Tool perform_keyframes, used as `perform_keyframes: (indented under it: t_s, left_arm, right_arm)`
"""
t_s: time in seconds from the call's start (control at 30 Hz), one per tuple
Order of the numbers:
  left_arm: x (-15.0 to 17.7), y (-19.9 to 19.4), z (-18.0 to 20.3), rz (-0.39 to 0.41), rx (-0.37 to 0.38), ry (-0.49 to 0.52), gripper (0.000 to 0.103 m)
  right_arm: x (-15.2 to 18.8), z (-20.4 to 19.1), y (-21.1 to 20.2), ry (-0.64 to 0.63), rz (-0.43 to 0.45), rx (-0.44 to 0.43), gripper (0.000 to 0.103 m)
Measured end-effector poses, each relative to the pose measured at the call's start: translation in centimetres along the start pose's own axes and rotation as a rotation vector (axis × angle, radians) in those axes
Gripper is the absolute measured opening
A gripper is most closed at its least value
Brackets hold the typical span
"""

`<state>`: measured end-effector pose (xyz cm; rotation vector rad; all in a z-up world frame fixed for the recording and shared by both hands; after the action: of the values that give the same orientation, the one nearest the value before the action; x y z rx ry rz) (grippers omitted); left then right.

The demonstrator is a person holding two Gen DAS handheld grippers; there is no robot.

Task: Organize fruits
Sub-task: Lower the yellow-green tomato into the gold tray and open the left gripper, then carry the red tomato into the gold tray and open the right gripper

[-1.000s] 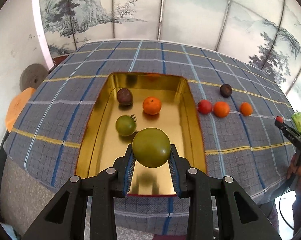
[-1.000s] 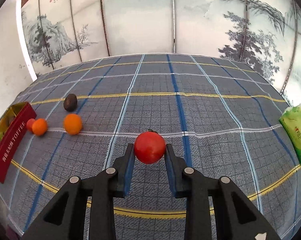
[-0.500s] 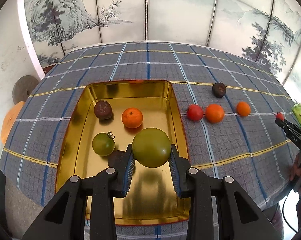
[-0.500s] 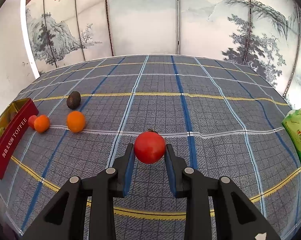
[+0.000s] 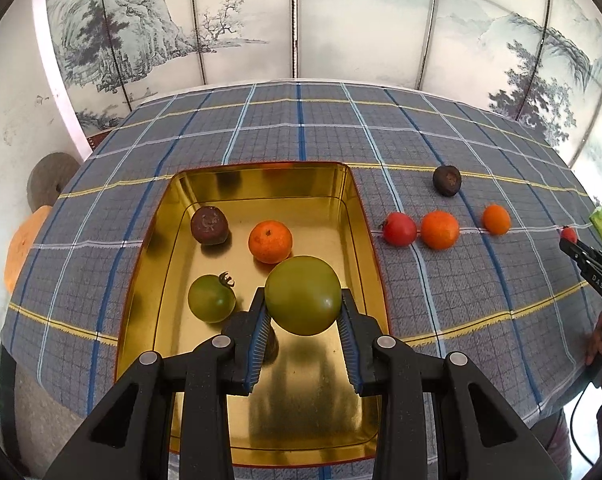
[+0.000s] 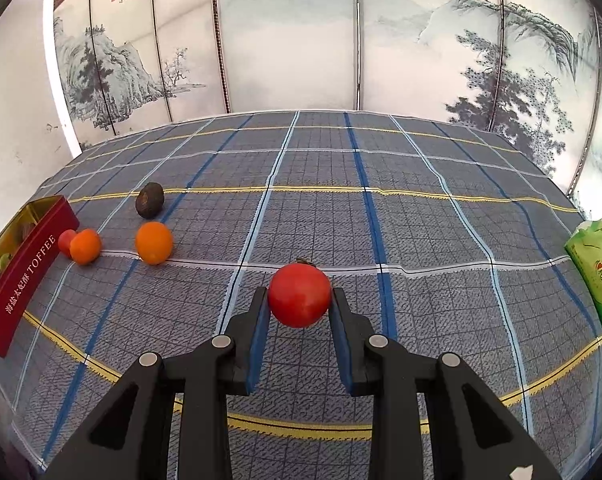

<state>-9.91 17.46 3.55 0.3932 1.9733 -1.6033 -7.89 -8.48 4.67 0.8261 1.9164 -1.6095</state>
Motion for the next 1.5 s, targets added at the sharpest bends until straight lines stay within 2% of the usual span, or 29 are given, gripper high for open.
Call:
perform_keyframes:
  t_s: [0.67,0.87,1.0,1.1,1.2,1.37,1.5]
  left_arm:
    - [-0.9,0.2,-0.1,0.008,-0.014,0.014,0.034]
    - [-1.4,0.9,-0.7,-0.014,-0.002,-0.001,0.036]
    - [-1.5,1.2,-1.1,-0.017,0.005,-0.025,0.041]
    - [-1.6,0.7,-1.5,0.01,0.021,-0.05,0.06]
    - [-1.4,-0.2,-1.5,0.041,0.017,-0.057,0.062]
    - [-0.7,-1.8,-0.8,0.054,-0.063,-0.038,0.062]
    - [0.2,-3.8,-0.8,0.085,-0.165,-0.063,0.062]
  right_arm:
    - [0.0,0.0,0.0,-0.001,0.001,-0.001,0.027]
    - [0.0,0.0,0.0,-0.001,0.003,-0.003,0.027]
    - [0.0,0.0,0.0,-0.001,0.004,-0.004,0.027]
    - [0.0,0.0,0.0,-0.001,0.004,-0.004,0.027]
    - [0.0,0.0,0.0,-0.002,0.005,-0.003,0.027]
    - [0.1,0.0,0.0,-0.001,0.004,-0.004,0.027]
    - [0.0,-0.1,0.0,-0.003,0.002,-0.003,0.027]
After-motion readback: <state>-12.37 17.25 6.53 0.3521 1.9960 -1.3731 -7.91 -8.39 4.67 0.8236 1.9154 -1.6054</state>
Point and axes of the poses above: each gripper's, at about its wrist camera, not at the fingertips, and y roughly the way its jaws point, z to its right, x to its underside, the point moved 4 cm from there along y, roughly the way its jaws point, and after that the axes turned 14 degrees about y, right-handed, at the moved point
